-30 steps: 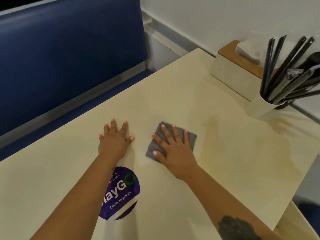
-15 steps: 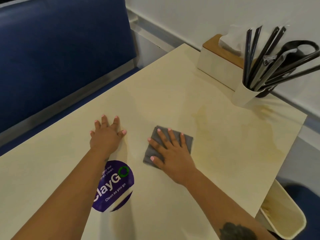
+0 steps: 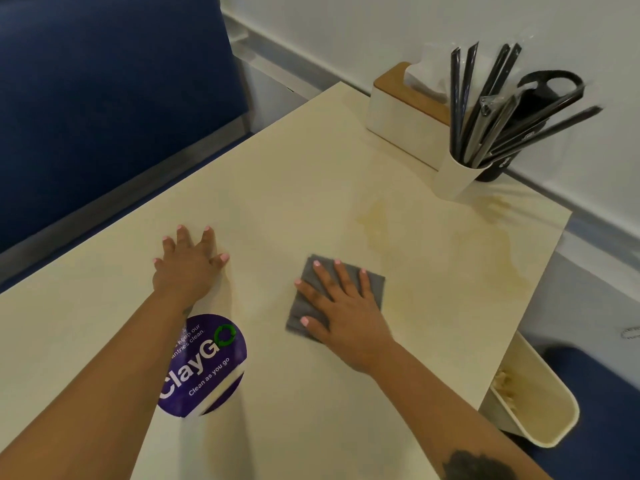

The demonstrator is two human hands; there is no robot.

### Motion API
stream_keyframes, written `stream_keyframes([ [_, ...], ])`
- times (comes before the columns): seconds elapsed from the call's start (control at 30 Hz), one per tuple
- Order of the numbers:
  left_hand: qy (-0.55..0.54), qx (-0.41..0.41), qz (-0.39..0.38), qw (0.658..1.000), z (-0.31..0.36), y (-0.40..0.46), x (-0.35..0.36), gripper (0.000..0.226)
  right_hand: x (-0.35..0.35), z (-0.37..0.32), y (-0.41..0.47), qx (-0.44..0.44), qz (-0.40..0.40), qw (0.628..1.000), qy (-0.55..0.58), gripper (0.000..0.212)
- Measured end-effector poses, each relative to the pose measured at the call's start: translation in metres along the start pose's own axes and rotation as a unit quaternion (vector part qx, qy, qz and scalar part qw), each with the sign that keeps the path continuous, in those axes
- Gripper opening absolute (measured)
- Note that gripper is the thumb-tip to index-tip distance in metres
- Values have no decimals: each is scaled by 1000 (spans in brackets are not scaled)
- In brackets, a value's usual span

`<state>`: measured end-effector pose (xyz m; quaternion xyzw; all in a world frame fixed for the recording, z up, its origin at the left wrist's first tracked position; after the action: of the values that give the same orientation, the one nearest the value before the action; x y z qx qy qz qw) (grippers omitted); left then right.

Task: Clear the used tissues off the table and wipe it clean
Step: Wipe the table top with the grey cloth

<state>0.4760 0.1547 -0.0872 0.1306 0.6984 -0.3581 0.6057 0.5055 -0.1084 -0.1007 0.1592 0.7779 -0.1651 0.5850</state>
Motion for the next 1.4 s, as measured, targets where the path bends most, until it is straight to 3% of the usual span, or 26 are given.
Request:
stream_keyframes([
  [0.23,2,3,3,1000,0,0,1,61,-13,42,26,107,-4,994,6,62],
  [0.47,8,-4,4,1000,0,0,1,61,0,5,-13,-32,13,999,1,60],
  [0.73,18,-5,7,1000,-2,1,2,59,-13,43,11,72,6,997,5,72],
  [0.97,32,-2,16,999,-2,1,1,60,-1,8,-38,-46,28,999,3,59],
  [1.2,29,-40,26,998,4,-9,-3,65,-20,65,-23,78,-13,997,4,70],
  [1.4,-80,22,75,994,46,-45,-10,67,-5,29,-51,-36,16,999,-18,58],
])
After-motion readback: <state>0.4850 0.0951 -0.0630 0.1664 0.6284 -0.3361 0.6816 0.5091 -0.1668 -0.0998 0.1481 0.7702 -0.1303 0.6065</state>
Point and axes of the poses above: each hand's wrist, its own y-axis towards the middle knuckle, its own x-axis out of the palm, z = x × y, the point moved 6 cm from there along y, towards the middle knuckle, and after that the axes turned 14 degrees about -x, right-handed, at the moved point
